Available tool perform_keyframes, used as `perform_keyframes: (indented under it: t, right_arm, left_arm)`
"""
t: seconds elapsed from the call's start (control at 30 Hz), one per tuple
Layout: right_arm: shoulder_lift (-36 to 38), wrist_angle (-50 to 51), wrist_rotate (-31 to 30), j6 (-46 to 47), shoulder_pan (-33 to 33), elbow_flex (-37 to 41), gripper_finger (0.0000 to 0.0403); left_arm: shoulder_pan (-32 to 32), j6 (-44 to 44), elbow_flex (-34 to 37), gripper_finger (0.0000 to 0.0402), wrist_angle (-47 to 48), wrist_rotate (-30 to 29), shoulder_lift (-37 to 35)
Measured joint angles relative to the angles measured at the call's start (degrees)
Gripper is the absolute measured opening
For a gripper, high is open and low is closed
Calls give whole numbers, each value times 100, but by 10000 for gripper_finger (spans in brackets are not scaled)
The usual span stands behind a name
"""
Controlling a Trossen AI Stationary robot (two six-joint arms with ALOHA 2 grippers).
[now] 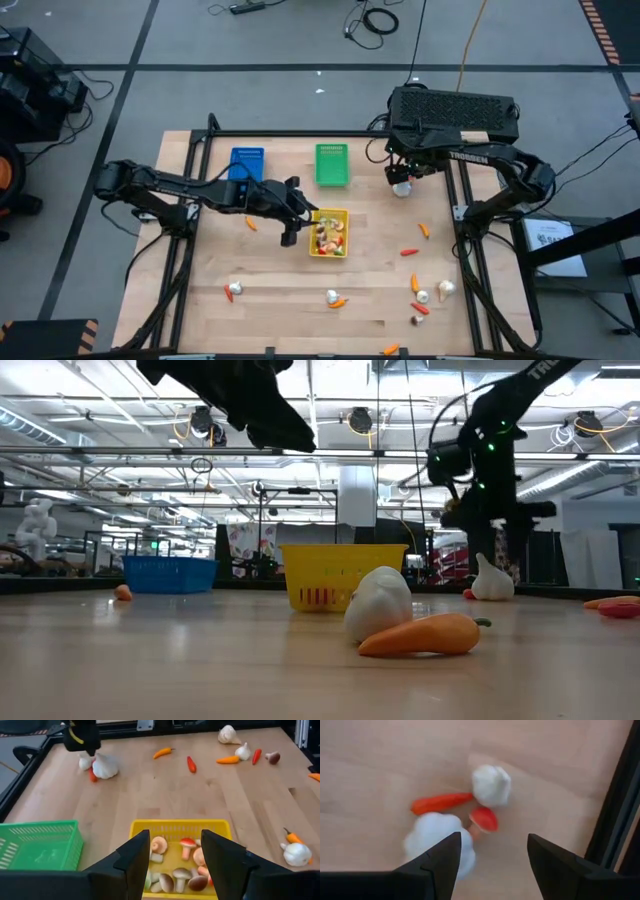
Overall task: Sort produce into baskets
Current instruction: Put the red mushroom into the yellow bin
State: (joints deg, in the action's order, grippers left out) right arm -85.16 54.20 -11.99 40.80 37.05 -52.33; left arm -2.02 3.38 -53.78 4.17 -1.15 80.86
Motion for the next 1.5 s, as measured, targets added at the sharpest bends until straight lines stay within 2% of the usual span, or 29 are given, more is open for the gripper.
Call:
perform_keyframes:
  t: [0.23, 0.77, 0.9, 1.3, 1.5]
  right_arm:
    - [10, -1009, 22, 296, 12, 640, 219]
    - [10, -1729, 13, 567, 10, 1205, 213]
    - [10, -1799, -11, 504, 10, 1205, 187]
    - [63, -1803, 15, 302, 6, 1202, 51]
    - [477, -1798, 225, 140, -15, 1045, 43]
  left_arm:
    - [10, 47, 0, 185, -20, -2, 0]
    - [2, 35, 0, 185, 133, 52, 0]
    - [-2, 16, 0, 185, 147, 159, 0]
    - [-5, 24, 0, 185, 306, 254, 0]
    - [-5, 151, 0, 185, 303, 427, 0]
